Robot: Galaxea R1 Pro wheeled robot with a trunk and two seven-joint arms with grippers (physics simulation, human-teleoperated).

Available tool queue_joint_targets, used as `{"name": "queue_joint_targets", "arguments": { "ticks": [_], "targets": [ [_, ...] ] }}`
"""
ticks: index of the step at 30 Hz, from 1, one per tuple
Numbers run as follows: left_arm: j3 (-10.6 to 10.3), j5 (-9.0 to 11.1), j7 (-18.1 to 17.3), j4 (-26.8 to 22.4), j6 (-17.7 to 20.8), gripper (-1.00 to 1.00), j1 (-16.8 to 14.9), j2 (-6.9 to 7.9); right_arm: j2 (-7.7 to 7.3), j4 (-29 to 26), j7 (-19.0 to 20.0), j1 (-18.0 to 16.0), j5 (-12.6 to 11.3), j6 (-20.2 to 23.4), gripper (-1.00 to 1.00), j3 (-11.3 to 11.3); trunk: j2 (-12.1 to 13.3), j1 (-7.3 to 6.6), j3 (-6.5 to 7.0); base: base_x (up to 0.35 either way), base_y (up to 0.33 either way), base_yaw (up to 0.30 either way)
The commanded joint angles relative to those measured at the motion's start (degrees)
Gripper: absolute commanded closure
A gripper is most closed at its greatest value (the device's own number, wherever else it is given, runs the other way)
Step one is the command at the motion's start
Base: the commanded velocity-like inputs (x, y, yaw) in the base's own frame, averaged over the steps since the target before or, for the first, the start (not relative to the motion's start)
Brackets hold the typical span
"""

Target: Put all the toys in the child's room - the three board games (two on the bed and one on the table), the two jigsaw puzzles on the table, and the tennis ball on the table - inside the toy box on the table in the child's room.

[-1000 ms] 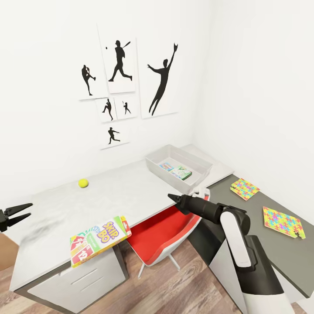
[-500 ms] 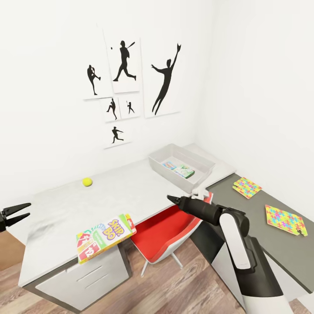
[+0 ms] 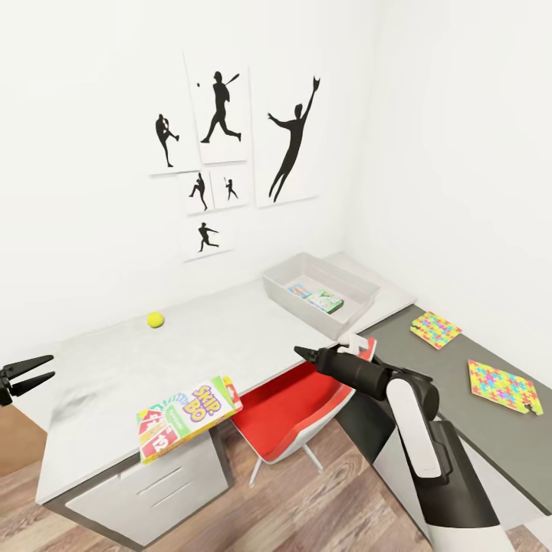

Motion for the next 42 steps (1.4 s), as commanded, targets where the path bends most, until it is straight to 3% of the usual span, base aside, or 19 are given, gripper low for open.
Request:
{"name": "queue_joint_targets", "arguments": {
  "ticks": [1,29,42],
  "targets": [
    [-0.1,0.2,-0.2,0.0,0.6,-1.0,-0.1,0.0,0.07,0.0,0.6,-0.1,0.6,0.2,-1.0,-0.1,-0.1,0.03,-0.12,0.0,0.012,0.0],
    [-0.3,0.2,-0.2,0.0,0.6,-1.0,-0.1,-0.05,0.27,0.1,0.5,0.0,0.6,-0.1,-1.0,0.4,-0.1,0.03,-0.09,-0.05,0.046,0.0],
    [-0.3,0.2,-0.2,0.0,0.6,-1.0,-0.1,-0.05,0.31,0.2,0.4,0.0,0.6,-0.1,-1.0,0.6,-0.1,0.03,0.92,-0.016,0.079,0.0]
  ]
}}
